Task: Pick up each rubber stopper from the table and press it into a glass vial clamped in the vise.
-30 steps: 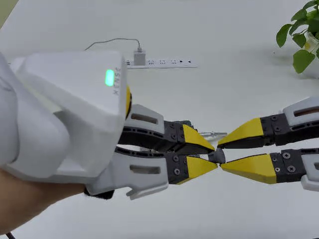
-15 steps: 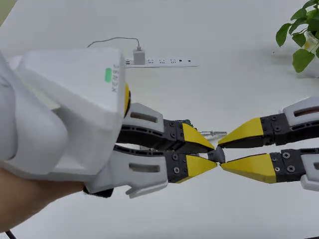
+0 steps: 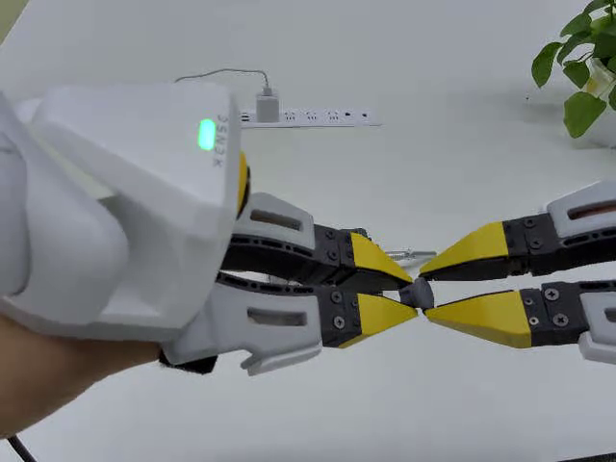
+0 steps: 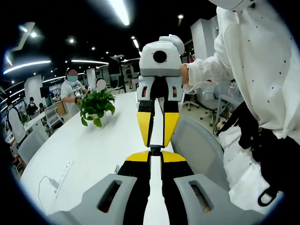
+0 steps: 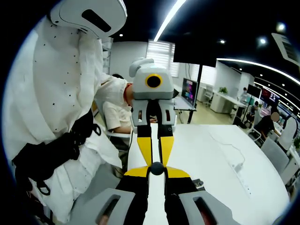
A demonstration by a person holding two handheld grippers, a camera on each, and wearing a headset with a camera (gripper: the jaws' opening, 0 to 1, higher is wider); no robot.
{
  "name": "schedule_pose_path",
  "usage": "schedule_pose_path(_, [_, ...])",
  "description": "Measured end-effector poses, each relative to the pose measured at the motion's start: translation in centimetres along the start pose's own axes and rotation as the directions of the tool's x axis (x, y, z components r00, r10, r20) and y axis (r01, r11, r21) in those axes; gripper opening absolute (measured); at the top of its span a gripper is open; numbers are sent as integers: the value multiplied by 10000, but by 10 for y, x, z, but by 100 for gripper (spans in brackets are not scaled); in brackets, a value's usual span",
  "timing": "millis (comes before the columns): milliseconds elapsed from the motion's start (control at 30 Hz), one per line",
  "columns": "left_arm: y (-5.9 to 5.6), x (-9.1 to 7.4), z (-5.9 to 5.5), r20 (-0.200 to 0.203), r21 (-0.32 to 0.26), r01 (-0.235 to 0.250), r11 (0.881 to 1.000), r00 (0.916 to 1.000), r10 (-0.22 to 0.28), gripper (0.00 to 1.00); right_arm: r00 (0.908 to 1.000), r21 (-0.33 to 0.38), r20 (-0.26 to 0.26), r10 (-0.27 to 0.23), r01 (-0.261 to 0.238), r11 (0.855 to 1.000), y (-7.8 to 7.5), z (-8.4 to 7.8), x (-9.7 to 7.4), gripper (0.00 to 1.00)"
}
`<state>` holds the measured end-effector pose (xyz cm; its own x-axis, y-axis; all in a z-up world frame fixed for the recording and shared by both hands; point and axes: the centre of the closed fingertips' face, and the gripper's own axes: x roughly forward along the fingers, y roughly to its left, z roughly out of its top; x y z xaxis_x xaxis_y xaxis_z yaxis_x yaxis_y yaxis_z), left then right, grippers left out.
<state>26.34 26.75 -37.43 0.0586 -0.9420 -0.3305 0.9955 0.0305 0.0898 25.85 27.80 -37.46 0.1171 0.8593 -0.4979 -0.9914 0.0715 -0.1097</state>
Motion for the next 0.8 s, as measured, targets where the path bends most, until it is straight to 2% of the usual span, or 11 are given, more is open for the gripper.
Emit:
schedule_pose_path(667, [0,0,-9,141,-133,-76,9999,9999,78,4,9998,498,94,147,-152,9986,2,-4,4,6])
schedule_pose_path(800, [0,-1,-12,134,-256,-219,9994,9997,222,8,9998,535,96,197,-202,9984,2,-4,6,6])
